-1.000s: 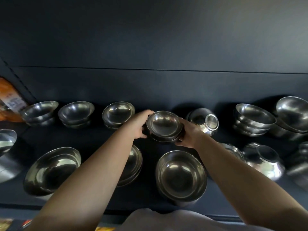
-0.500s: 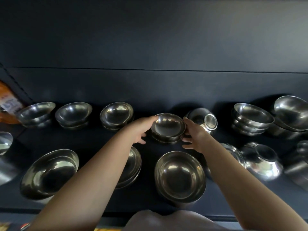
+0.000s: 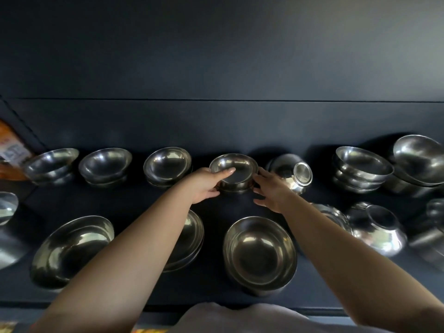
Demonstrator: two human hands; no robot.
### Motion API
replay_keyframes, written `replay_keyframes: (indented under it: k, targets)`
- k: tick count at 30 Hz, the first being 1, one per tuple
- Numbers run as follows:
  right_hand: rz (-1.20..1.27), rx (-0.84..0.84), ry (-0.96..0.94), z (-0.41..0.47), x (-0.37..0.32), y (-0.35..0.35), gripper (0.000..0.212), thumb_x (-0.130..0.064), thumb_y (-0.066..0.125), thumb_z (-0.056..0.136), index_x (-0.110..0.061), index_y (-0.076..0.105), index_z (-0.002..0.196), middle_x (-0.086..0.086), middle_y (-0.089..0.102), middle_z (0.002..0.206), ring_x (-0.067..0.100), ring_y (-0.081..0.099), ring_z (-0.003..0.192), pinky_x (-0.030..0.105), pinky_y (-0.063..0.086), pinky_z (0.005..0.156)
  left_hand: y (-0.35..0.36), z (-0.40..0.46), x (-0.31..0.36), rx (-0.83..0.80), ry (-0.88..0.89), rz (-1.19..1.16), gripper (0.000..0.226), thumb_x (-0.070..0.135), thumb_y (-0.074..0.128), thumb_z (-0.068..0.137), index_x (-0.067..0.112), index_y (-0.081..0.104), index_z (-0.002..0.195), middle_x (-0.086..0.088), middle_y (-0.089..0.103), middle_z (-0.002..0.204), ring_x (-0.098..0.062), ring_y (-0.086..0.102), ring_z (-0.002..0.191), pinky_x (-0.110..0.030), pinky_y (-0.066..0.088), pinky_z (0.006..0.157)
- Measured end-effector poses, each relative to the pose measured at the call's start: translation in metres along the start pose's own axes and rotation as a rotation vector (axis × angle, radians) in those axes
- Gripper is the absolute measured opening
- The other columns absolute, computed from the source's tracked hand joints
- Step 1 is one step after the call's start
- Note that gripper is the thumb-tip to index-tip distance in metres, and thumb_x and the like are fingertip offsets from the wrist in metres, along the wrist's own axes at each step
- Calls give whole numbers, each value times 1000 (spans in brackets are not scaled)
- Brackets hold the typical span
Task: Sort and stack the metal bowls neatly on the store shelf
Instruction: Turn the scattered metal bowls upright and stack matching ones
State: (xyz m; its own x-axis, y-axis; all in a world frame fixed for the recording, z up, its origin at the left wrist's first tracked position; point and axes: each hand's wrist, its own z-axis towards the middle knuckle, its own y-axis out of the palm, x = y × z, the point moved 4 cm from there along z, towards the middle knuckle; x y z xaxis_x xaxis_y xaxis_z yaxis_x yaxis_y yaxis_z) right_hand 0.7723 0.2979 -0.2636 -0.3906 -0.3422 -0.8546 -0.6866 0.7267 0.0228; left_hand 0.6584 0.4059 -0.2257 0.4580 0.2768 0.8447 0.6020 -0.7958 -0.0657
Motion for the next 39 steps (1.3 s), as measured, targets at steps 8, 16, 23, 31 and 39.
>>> replay_keyframes:
  k: [8,16,23,31,39]
  targets:
    - [-41,-22,-2,8,-2,11,42,-31,43,99,-36,37,141,-2,41,143,24,36,132,44,34,98,-5,2,2,14,21,-132,80,23,62,87,18,11,149,-11,19,155,-33,27,139,-38,36,106]
    - [-26,-26,-41,5,-3,13,46,-24,42,100,-37,31,143,-2,40,146,25,36,135,44,35,101,-5,7,-1,6,33,-87,79,25,63,86,21,14,148,-8,20,154,-30,25,140,-39,37,104]
    - [-50,18,-51,8,-3,12,47,-26,44,100,-36,30,144,-2,43,143,21,38,133,41,37,98,-7,7,0,17,14,-92,79,28,60,88,20,10,149,-11,18,155,-32,24,140,-44,35,106]
    - [-106,52,-83,6,-4,12,49,-28,46,98,-33,32,145,-1,52,132,19,47,124,34,40,84,-5,9,-3,63,11,-36,71,29,57,91,21,16,148,-10,23,153,-31,28,138,-44,38,103]
    - [-51,122,-95,-3,-4,8,52,-22,47,98,-18,28,146,14,48,139,29,45,129,39,41,96,-10,9,-6,122,0,-166,78,32,55,92,21,3,150,-8,16,156,-30,26,139,-46,36,107]
